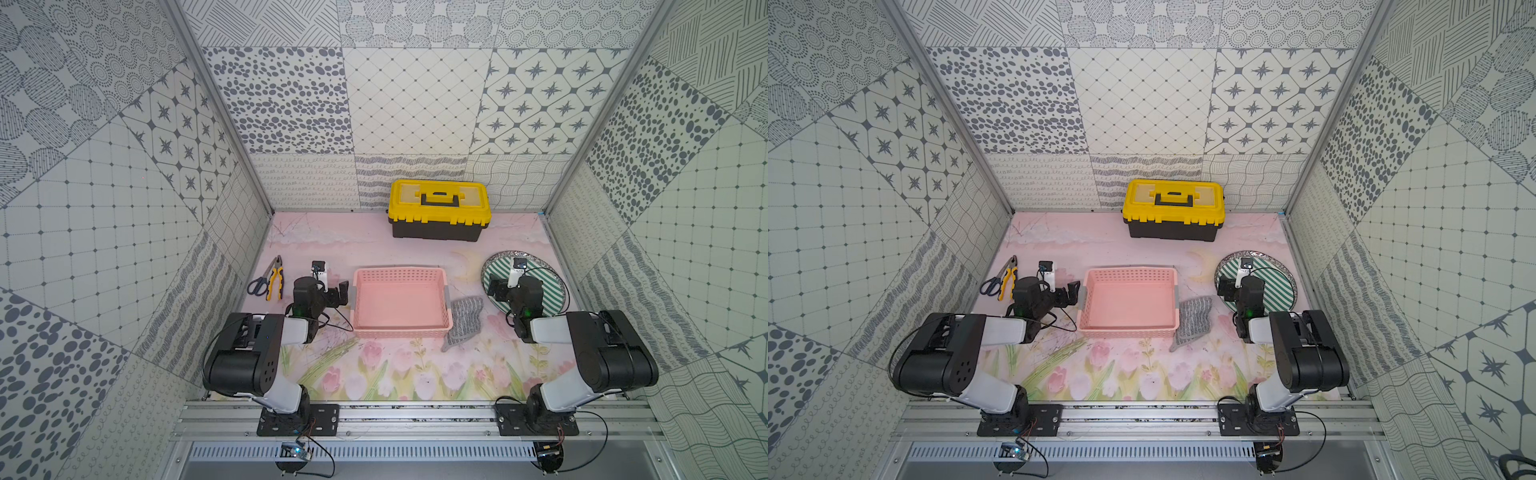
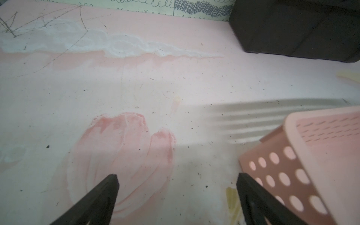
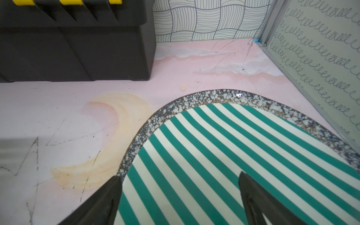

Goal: Wipe the wet plate dry
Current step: Reset both arms

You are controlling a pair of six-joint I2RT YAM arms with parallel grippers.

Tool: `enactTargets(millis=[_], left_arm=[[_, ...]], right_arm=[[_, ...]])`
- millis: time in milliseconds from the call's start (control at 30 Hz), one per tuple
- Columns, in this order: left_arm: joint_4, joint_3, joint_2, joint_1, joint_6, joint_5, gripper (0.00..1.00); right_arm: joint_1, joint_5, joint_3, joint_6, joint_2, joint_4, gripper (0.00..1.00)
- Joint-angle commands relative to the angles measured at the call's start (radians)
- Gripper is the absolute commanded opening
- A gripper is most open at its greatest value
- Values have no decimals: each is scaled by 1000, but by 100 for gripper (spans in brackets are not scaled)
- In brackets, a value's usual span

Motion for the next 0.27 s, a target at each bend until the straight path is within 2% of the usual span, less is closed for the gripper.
enactTargets(millis=[0, 233], left_arm=[[71, -1, 5, -2, -8, -19, 100], [69, 1, 6, -8, -5, -32, 100]], right_arm=[[-3, -14, 19, -12, -9, 59, 97], [-2, -14, 20, -13, -8, 60, 97]])
